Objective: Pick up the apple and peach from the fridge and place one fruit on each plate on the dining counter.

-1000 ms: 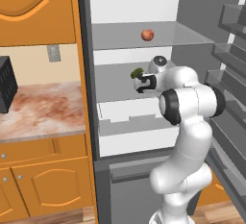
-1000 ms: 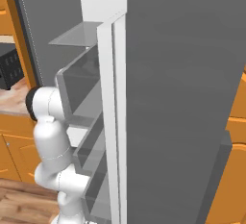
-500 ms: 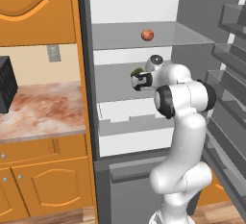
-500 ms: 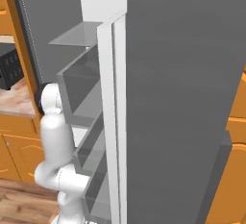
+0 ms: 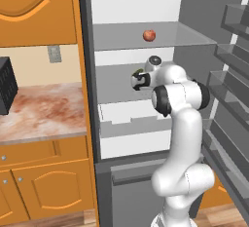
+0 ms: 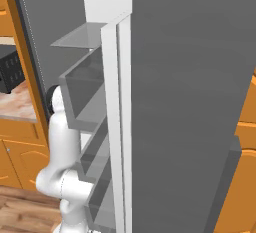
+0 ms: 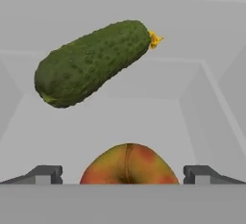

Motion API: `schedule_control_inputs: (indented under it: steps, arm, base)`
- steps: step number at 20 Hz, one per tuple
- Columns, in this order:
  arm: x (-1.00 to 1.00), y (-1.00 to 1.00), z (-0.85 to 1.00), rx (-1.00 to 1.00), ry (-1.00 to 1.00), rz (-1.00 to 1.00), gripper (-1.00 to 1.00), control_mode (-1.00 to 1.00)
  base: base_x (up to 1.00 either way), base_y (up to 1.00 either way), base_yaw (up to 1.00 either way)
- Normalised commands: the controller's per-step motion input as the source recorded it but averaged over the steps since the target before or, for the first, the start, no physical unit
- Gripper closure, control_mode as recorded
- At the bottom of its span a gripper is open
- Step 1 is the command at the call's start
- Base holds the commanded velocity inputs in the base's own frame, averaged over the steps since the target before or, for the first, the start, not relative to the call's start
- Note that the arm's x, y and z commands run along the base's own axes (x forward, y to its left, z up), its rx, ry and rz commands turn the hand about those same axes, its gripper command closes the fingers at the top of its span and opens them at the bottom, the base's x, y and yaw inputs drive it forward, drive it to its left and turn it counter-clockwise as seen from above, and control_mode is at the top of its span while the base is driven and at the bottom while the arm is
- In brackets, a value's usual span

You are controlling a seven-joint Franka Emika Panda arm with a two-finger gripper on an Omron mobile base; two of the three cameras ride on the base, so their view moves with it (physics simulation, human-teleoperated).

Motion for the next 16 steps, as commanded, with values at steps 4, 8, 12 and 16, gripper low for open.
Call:
schedule_control_inputs:
  steps: [4,8,12,16]
  arm:
    - [0.10,-0.02,-0.18,0.00,0.00,0.00,-1.00,-1.00]
    - [-0.01,0.00,-0.28,0.00,0.00,0.00,-1.00,-1.00]
    - [-0.07,0.00,-0.37,0.00,0.00,0.00,-1.00,-1.00]
    - [-0.01,0.00,-0.33,0.00,0.00,0.00,-1.00,-1.00]
  base:
    - [0.00,0.00,0.00]
    - [0.00,0.00,0.00]
    - [0.00,0.00,0.00]
    - [0.00,0.00,0.00]
